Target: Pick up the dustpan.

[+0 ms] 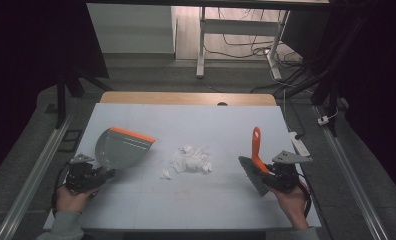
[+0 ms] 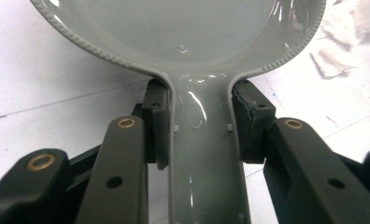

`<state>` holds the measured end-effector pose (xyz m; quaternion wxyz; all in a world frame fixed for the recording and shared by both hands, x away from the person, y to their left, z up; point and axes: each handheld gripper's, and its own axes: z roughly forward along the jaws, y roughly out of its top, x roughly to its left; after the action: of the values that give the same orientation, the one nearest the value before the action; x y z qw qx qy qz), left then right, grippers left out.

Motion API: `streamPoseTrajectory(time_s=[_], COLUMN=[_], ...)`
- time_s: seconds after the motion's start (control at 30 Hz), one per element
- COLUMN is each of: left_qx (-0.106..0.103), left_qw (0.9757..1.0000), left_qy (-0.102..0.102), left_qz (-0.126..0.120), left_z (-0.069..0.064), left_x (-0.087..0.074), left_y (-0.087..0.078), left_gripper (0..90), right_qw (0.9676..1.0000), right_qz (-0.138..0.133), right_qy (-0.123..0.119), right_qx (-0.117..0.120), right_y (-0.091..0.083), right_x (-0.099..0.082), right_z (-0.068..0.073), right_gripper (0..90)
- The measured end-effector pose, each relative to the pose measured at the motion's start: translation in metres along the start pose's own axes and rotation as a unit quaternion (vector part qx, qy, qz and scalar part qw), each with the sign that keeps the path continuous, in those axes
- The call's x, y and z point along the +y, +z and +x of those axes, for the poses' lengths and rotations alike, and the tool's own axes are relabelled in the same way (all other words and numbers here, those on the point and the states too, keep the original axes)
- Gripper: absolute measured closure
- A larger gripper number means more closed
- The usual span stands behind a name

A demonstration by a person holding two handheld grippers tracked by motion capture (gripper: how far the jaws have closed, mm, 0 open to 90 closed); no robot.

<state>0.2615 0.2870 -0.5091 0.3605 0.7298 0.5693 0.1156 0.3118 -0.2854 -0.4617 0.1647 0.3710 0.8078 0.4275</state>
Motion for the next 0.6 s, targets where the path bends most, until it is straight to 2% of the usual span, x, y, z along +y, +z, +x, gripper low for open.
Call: streamPoseTrajectory(time_s=[0.17,0.33,0.6], left_qx=[-0.007,-0.013,-0.023], left_qw=[0.9998,0.9995,0.9989], left_qy=[-0.001,0.007,0.020], left_qz=[-0.016,-0.029,-0.036], left_z=[0.004,0.004,0.004], left_x=[0.000,0.002,0.003], left_y=[-0.008,-0.016,-0.022], left_gripper=[61.8,61.8,61.8], right_qw=[1.0000,1.0000,1.0000], right_qz=[-0.004,-0.003,-0.003], right_qy=[0.003,0.003,0.003], right_qx=[0.000,-0.001,-0.002], right_y=[-0.001,-0.001,-0.002], right_x=[0.000,0.000,0.000], right_z=[-0.001,-0.002,-0.002], right_gripper=[70.4,70.5,70.4])
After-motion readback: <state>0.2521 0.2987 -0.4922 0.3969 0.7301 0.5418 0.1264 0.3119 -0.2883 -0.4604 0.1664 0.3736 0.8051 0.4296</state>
